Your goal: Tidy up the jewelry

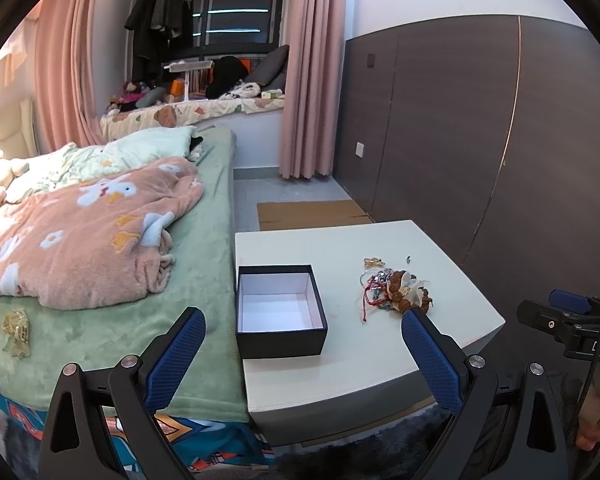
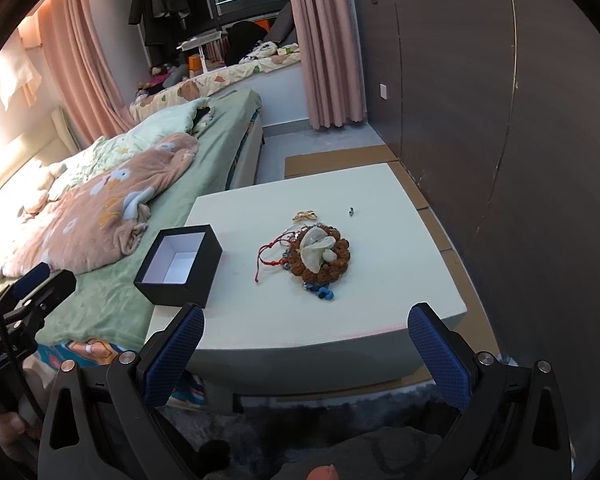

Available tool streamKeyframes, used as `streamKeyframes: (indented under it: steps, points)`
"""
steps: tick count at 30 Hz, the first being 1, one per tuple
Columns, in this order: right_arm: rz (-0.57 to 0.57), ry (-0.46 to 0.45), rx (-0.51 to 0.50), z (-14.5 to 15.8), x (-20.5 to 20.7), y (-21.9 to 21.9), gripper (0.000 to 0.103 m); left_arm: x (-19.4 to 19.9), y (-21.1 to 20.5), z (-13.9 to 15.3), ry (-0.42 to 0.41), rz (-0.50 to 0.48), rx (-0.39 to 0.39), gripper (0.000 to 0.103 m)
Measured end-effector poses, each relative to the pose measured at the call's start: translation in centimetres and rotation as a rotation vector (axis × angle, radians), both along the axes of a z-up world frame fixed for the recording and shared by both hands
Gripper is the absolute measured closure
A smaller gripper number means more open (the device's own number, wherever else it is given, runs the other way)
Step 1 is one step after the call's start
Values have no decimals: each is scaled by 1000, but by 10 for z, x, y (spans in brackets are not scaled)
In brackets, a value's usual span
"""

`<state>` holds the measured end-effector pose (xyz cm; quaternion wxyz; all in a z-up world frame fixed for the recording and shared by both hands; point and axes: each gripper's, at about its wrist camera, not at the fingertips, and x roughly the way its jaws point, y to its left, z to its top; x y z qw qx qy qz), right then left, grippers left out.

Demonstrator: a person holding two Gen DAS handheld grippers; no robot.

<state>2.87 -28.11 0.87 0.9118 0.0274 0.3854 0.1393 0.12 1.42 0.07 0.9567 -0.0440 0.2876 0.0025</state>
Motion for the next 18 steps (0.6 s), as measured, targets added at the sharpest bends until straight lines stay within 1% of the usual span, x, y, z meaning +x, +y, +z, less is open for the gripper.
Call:
streamKeyframes:
  steps: [18]
  points:
    - [-2,-10,-7,-1,1,-5,1,1,0,1,5,-9,9,4]
